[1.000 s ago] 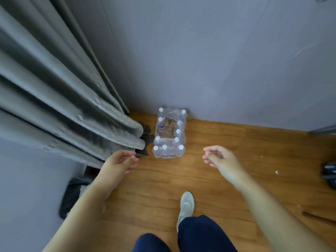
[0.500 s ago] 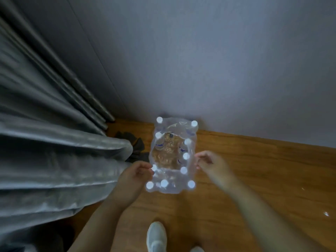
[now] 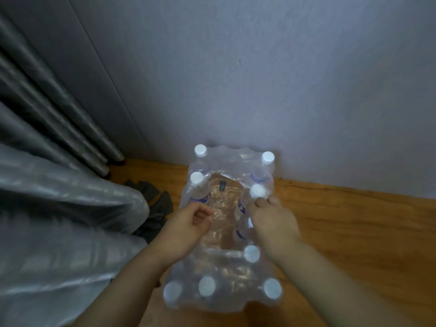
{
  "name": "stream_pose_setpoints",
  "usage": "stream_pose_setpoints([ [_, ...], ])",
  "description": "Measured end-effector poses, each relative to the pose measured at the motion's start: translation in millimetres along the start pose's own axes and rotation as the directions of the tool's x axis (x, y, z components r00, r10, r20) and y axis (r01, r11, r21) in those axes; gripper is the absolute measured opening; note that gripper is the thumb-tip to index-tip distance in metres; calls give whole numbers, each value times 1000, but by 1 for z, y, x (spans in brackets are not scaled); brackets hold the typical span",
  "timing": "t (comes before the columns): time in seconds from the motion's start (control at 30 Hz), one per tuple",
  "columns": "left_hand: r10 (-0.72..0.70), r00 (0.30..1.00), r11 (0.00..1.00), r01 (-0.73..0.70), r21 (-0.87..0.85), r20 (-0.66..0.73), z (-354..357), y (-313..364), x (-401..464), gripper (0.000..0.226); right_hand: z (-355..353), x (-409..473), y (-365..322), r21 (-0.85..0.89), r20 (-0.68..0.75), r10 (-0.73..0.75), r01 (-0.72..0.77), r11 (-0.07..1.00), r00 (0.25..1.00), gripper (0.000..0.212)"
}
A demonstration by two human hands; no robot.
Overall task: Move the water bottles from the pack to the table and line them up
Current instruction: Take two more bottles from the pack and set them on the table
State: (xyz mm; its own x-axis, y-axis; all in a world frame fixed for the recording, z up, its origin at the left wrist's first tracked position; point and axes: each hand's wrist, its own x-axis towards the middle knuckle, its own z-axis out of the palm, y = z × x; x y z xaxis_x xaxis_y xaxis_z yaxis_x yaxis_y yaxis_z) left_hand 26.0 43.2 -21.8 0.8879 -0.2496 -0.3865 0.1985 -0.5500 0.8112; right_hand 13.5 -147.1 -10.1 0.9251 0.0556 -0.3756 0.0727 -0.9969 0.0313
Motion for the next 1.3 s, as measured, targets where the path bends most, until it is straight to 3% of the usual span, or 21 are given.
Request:
stream_pose_setpoints([
  [0.27, 214, 973, 951, -227, 210, 83, 46, 26, 62, 15, 6, 1, -3, 25, -2, 36, -36, 999, 999, 47],
  [0.37, 228, 971, 935, -238, 264, 68, 60, 30, 83, 22, 7, -2, -3, 66, -7, 28, -28, 997, 1000, 37],
  [0.5, 208, 978, 977, -209, 34, 17, 75, 21, 99, 16, 12, -1, -2, 123, -31, 43, -39, 992, 999, 34],
  [0.67, 243, 968, 970, -240, -49, 66, 80, 20, 104, 27, 12, 0, -1, 121, 0, 43, -43, 992, 999, 37],
  [0.8, 298, 953, 931, -301, 206, 44, 72, 17, 95, 14, 13, 1, 1, 146, 8, 31, -31, 989, 1000, 49],
  [0.93, 306, 947, 803, -311, 508, 95, 50, 10, 79, 29, 12, 2, -3, 173, 20, 25, -28, 984, 999, 41],
  [1.1, 359, 933, 732, -274, 624, -12, 28, 21, 54, 36, -5, -2, -9, 310, 35, 68, -75, 948, 997, 47],
  [1.3, 367, 924, 715, -209, 667, -104, -33, 73, -3, 28, -74, -21, -11, 389, 18, 86, -86, 917, 996, 48],
])
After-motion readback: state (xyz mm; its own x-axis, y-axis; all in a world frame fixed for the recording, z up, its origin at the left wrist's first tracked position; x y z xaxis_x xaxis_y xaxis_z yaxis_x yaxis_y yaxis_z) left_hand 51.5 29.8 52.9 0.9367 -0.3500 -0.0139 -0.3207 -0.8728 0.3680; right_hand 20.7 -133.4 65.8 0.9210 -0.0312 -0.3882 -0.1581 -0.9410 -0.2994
